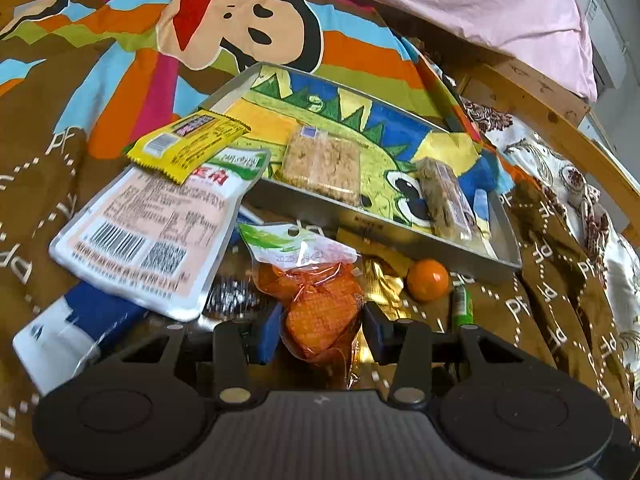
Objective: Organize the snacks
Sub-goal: 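Grasp the orange spicy-strip bag with the left tool while the right tool grasps the green stick snack, then lift both held snacks and carry them toward the dinosaur tray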
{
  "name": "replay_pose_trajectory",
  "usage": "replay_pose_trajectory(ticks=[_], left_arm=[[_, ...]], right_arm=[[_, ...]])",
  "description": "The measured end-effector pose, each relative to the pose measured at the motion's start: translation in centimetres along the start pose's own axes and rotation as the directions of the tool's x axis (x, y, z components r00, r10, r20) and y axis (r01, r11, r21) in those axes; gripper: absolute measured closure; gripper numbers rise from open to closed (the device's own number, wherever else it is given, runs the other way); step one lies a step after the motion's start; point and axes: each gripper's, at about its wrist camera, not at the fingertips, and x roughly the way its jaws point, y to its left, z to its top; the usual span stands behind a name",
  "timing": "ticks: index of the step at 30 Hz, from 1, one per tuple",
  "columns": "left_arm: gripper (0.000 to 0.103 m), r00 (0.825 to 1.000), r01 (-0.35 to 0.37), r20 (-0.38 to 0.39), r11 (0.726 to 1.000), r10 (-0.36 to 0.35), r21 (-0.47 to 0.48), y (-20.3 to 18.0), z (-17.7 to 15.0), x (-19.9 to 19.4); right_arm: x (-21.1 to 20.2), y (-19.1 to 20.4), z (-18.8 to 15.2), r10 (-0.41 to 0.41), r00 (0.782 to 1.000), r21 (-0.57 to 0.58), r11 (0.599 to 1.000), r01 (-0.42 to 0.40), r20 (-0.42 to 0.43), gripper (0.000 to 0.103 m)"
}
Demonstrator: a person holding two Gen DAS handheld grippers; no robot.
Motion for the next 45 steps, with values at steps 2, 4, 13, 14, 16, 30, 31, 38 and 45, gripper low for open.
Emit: replay_pose_trajectory(ticks=[2,4,13,14,16,30,31,38,45], left_arm=[[0.056,1.0,-0.004,-0.009,1.0,0.004,0.008,-0.2,-0.1,-0.1],[0.055,1.0,-0.012,-0.014,1.0,0.012,0.023,-0.4,-0.2,0.0],[0.054,0.999,-0.009,-0.046,1.0,0.01,0.019,-0.3,-0.2,1.2],[0.056,0.999,-0.01,-0.046,1.0,0.011,0.023,-0.4,-0.2,1.2],[0.057,0.999,-0.009,-0.045,1.0,0.01,0.028,-0.5,-0.2,1.0],[0.057,0.999,0.028,0.021,0.999,-0.029,0.042,-1.8,-0.8,-3.2],[0.057,0.999,0.033,0.028,0.998,-0.034,0.047,-1.9,-0.8,-3.4],[0.057,0.993,0.05,0.106,0.995,-0.059,0.086,-3.1,-0.7,-4.7],[0.057,0.973,0.036,0.226,0.997,-0.051,0.069,-2.7,0.6,-5.3]], right_arm=[[0.1,0.1,0.0,-0.003,1.0,-0.007,1.0,0.003,-0.002,0.072],[0.4,0.0,-0.1,-0.007,1.0,-0.009,1.0,0.007,-0.001,0.065],[1.0,-0.3,-0.2,-0.004,1.0,0.011,1.0,0.004,0.0,0.065],[1.0,-0.2,-0.2,-0.003,1.0,0.009,1.0,0.003,0.001,0.07],[0.7,0.0,-0.3,-0.005,1.0,-0.009,1.0,0.005,0.004,0.074],[-2.1,1.1,-2.3,-0.12,0.989,-0.202,0.97,0.136,0.087,0.084],[-2.3,1.1,-2.4,-0.129,0.987,-0.211,0.967,0.146,0.094,0.084],[-3.8,1.6,-2.7,-0.19,0.96,-0.281,0.928,0.244,0.205,0.084],[-5.2,1.6,-0.4,-0.171,0.916,-0.333,0.894,0.299,0.364,0.084]])
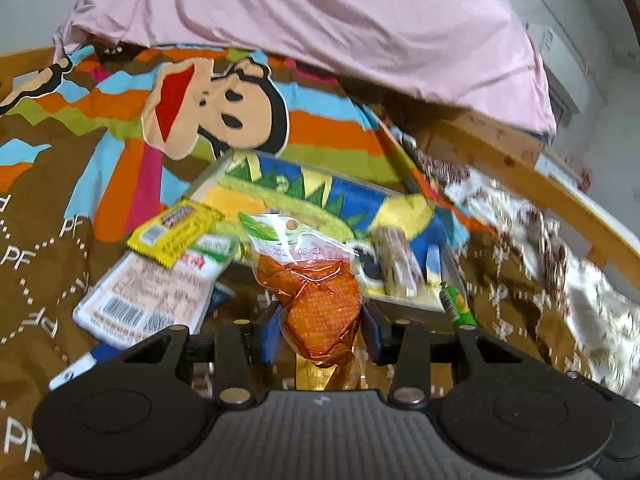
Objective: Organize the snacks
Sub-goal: 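Lift both held snacks and carry them toward the dinosaur tray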
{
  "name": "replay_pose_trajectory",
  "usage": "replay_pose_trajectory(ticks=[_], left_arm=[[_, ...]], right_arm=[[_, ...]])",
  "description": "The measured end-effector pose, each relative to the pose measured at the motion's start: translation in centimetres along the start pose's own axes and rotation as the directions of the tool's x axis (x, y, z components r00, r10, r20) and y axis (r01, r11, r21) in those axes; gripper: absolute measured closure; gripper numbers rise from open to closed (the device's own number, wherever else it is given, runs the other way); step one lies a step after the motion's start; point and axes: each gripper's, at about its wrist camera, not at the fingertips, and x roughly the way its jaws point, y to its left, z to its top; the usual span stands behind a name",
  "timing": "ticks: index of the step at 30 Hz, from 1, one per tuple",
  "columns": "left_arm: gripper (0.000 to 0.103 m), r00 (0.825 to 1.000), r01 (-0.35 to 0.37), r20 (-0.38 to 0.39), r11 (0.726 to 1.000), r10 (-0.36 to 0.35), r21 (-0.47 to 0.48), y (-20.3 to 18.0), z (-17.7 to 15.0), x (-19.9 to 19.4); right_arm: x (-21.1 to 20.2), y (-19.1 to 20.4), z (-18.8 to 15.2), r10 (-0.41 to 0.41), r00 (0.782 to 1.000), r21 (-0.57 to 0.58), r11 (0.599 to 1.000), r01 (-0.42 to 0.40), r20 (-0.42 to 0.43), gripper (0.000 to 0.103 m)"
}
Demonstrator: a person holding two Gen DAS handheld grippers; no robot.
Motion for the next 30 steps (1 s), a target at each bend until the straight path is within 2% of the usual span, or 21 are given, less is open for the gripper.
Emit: replay_pose_trajectory(ticks=[1,5,11,14,18,20,25,30], left_arm=[[0.057,1.0,0.011,0.014,1.0,-0.011,-0.006,0.2,0.2,0.2],[0.057,0.997,0.043,0.066,0.998,-0.041,-0.039,1.1,1.3,1.5],[0.057,0.993,0.03,0.119,0.999,-0.025,-0.042,2.2,3.5,3.5],[0.057,0.99,0.035,0.141,0.994,-0.021,-0.099,3.0,5.0,5.0],[0.057,0.984,0.049,0.176,0.988,-0.023,-0.147,3.6,6.4,7.6],[0.057,0.985,0.049,0.17,0.986,-0.021,-0.158,3.8,6.8,9.2],[0.057,0.994,0.026,0.108,0.992,-0.013,-0.122,4.1,7.1,13.2],[0.057,1.0,-0.02,0.022,0.998,0.021,-0.061,4.3,6.6,15.9]], right_arm=[[-0.2,-0.3,0.5,-0.006,0.999,-0.021,1.0,0.007,0.036,0.084],[0.2,-0.5,1.2,-0.005,0.998,-0.042,0.999,0.008,0.066,0.084],[3.0,-0.5,3.6,0.002,0.981,-0.182,0.983,0.034,0.195,0.084],[4.4,-0.9,4.2,-0.003,0.976,-0.17,0.985,0.041,0.217,0.084],[7.2,-1.4,4.7,-0.032,0.977,-0.087,0.995,0.051,0.211,0.084],[9.2,-1.1,4.8,-0.03,0.982,-0.043,0.998,0.039,0.188,0.084],[12.3,0.7,4.4,-0.035,0.982,-0.095,0.994,0.053,0.185,0.084],[14.7,1.6,4.8,-0.013,0.991,-0.09,0.996,0.026,0.135,0.084]])
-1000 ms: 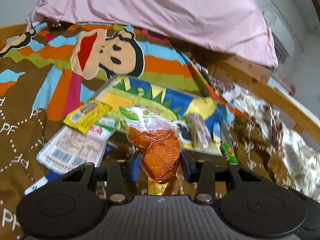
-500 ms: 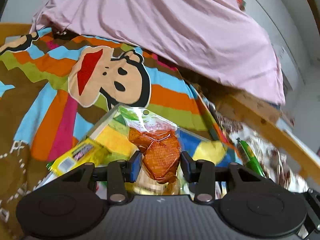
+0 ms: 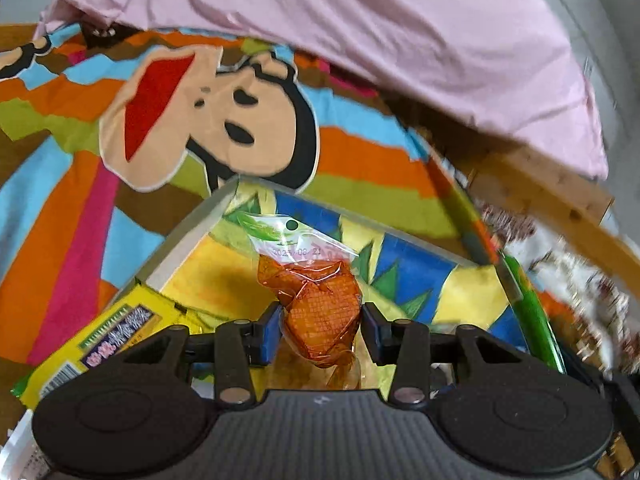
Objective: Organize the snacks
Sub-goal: 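Lift both held snacks and carry them toward the dinosaur tray, then lower both snacks into the tray and open both tools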
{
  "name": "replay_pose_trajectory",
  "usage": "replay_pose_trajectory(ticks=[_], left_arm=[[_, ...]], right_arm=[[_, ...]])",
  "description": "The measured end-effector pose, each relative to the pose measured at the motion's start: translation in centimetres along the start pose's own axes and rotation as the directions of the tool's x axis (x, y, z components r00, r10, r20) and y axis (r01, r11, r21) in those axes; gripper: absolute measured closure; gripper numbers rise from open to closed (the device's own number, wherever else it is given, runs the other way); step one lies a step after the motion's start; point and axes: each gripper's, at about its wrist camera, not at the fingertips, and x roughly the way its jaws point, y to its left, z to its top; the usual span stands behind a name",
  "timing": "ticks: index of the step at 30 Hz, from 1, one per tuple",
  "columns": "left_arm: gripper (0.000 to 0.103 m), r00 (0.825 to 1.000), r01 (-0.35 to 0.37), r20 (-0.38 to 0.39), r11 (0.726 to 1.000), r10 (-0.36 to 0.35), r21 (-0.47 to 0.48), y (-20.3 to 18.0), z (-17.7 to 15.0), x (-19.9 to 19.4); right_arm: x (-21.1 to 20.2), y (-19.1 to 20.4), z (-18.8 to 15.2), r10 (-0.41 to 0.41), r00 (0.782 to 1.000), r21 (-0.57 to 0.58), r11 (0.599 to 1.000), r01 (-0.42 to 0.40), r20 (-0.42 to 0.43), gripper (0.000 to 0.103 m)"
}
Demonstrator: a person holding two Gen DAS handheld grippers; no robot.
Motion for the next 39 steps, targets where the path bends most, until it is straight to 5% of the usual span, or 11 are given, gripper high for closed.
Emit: replay_pose_trajectory(ticks=[18,23,31,39], left_arm=[[0.057,0.997,0.045,-0.068,0.999,-0.045,-0.011,0.3,-0.3,1.8],[0.03,0.996,0.046,-0.077,0.998,-0.049,-0.041,0.3,0.0,1.7],[0.018,0.997,0.03,-0.063,0.998,-0.033,-0.049,-0.2,0.8,0.2],[0.001,0.995,-0.055,0.08,0.998,0.052,0.031,-2.8,2.1,-5.9]], right_arm=[[4.0,1.0,-0.2,0.102,0.985,0.074,0.993,-0.092,-0.138,0.08],[3.3,-0.8,0.5,0.1,0.986,0.158,0.984,-0.079,-0.133,0.063],[1.0,-6.1,1.1,0.05,0.995,0.338,0.941,-0.017,-0.09,0.03],[-3.7,-10.8,2.1,0.018,1.0,0.48,0.877,-0.028,0.025,0.008]])
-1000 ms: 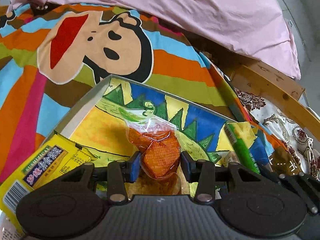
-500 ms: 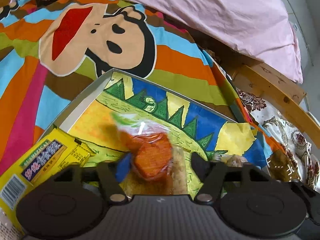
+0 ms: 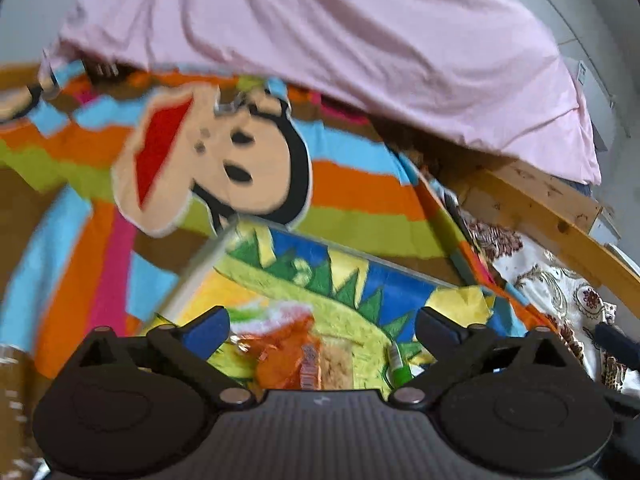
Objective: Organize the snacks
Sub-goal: 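Lower both snacks into the tray and open both tools, then lift both tools up and away from the tray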
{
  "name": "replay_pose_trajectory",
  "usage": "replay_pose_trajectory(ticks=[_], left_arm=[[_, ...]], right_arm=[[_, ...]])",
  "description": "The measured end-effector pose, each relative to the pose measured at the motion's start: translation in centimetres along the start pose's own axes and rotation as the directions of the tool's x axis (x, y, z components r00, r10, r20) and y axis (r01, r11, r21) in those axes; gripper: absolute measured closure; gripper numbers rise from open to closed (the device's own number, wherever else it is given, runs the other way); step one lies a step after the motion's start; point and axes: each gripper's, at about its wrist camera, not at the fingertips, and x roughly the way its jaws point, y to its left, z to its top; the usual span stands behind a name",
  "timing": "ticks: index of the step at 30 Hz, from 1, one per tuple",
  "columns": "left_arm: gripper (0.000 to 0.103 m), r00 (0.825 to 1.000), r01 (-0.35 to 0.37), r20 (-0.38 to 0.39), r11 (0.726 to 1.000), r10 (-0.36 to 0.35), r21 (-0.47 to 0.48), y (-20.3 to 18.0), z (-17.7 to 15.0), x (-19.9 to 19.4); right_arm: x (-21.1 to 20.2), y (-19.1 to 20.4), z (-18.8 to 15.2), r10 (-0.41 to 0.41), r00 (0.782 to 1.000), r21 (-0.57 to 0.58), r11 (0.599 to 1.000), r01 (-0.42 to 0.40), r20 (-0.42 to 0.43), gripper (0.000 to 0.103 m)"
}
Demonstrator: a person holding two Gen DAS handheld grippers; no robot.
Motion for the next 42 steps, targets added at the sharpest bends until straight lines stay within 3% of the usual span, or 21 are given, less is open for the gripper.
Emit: replay_pose_trajectory(ticks=[6,10,13,17,22,36,42], left_arm=[[0.001,0.994,-0.095,0.052,0.995,0.093,0.034,-1.7,-0.1,-5.7],[0.001,0.987,-0.128,0.109,0.99,0.12,0.067,-2.9,-1.2,-10.7],[0.001,0.964,-0.211,0.195,0.967,0.182,0.14,-4.0,-2.3,-14.3],[0.001,0.936,-0.283,0.281,0.927,0.211,0.246,-5.2,-3.7,-18.6],[0.001,0.928,-0.335,0.254,0.907,0.272,0.255,-6.1,-5.2,-22.2],[0.001,0.929,-0.358,0.214,0.884,0.303,0.302,-6.2,-9.8,-27.3],[0.001,0.923,-0.373,0.206,0.883,0.324,0.283,-5.1,-10.3,-28.1]], right_arm=[[-5.9,-2.4,0.9,0.039,0.996,0.076,0.996,-0.045,0.082,0.002],[-9.8,-3.9,0.5,0.052,0.996,0.126,0.99,-0.061,0.073,0.001],[-12.5,-4.5,0.0,0.083,0.994,0.148,0.985,-0.092,0.065,0.001],[-16.1,-5.1,-0.5,0.107,0.991,0.141,0.983,-0.118,0.086,0.001],[-19.1,-5.7,-0.9,0.144,0.986,0.146,0.977,-0.155,0.082,0.001],[-24.6,-5.2,-2.6,0.186,0.981,0.078,0.979,-0.19,0.055,0.001],[-24.3,-4.8,-3.4,0.162,0.986,0.072,0.985,-0.159,-0.036,0.001]])
